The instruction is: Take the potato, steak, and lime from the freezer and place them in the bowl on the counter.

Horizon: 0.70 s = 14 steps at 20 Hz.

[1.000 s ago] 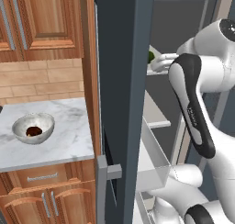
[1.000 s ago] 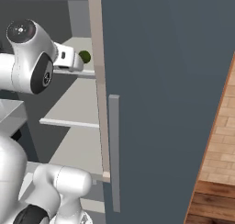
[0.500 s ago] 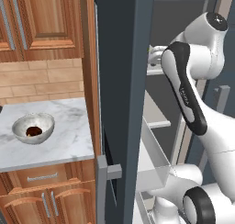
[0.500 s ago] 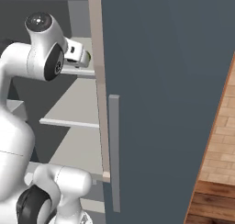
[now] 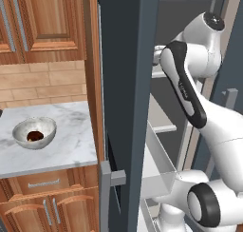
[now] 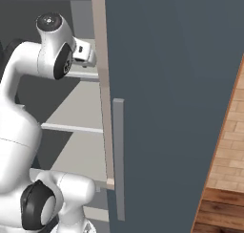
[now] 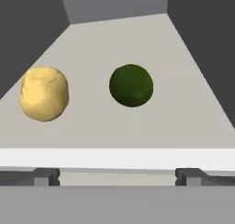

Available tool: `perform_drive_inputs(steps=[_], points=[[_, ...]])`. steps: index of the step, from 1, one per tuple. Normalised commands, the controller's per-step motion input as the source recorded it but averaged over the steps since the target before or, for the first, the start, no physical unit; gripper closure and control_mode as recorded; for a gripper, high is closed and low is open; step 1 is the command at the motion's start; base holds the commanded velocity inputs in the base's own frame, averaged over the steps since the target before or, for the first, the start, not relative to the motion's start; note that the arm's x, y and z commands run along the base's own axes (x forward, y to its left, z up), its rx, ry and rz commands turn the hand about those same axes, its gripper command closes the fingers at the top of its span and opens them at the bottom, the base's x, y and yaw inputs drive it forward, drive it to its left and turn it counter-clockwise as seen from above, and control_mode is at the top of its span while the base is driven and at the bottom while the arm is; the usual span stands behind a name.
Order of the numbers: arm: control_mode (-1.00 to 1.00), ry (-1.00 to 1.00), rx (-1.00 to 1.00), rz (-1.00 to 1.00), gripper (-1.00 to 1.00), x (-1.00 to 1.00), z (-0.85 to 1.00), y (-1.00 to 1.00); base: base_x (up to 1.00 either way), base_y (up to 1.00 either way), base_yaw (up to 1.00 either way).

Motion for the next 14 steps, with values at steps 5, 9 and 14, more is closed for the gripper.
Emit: perform_drive_inputs(steps=[5,9,14], points=[[-1.00,-0.01,0.00,-0.03,-1.00,0.35,-0.12,0.00,0.00,0.00,0.00],[-1.00,0.00,0.00,-0.06,-1.00,0.37,0.00,0.00,0.00,0.00,0.00],[-1.00,0.00,0.00,-0.06,-1.00,0.33,0.00,0.00,0.00,0.00,0.00]])
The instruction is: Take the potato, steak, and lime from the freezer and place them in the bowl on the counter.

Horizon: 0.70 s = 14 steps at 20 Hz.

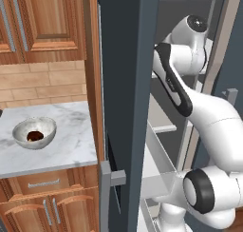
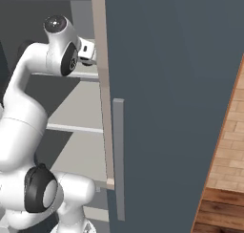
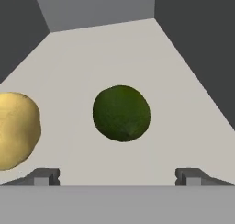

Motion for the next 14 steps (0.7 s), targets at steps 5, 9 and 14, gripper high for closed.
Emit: perform_drive_inputs(steps=[5,9,14], points=[[-1.00,0.00,0.00,-0.02,-1.00,0.22,-0.01,0.00,0.00,0.00,0.00],[-1.00,0.00,0.00,0.00,-1.00,0.24,-0.10,0.00,0.00,0.00,0.00],[-1.00,0.00,0.00,0.00,-1.00,0.25,-0.18,0.00,0.00,0.00,0.00]])
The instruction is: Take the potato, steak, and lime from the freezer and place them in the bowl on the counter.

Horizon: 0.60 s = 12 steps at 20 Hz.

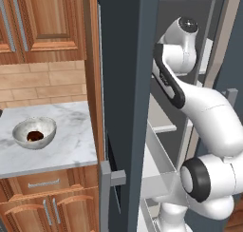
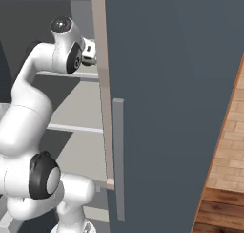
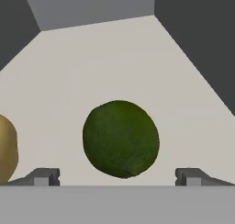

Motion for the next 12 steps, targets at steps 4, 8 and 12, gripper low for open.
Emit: perform_drive_inputs(steps=[4,8,12], points=[[-1.00,0.00,0.00,0.00,-1.00,0.29,-0.09,0.00,0.00,0.00,0.00],[-1.00,0.00,0.00,0.00,-1.00,0.24,0.00,0.00,0.00,0.00,0.00],[-1.00,0.00,0.00,0.00,-1.00,0.23,-0.03,0.00,0.00,0.00,0.00]])
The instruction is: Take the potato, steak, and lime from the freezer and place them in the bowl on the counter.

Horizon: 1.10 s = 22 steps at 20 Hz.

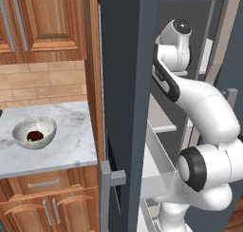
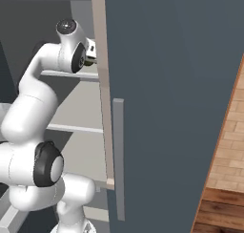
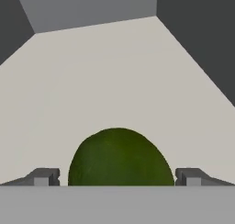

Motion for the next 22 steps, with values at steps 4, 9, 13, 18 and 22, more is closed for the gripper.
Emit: perform_drive_inputs(steps=[4,9,13,18,22], points=[[-1.00,0.00,0.00,0.00,-1.00,0.10,-0.12,0.00,0.00,0.00,0.00],[-1.00,0.00,0.00,0.00,1.00,0.05,-0.14,0.00,0.00,0.00,0.00],[-1.00,0.00,0.00,0.00,1.00,0.00,-0.12,0.00,0.00,0.00,0.00],[-1.00,0.00,0.00,0.00,1.00,-0.19,0.00,0.00,0.00,0.00,0.00],[-1.00,0.00,0.00,0.00,1.00,-0.60,0.09,0.00,0.00,0.00,0.00]])
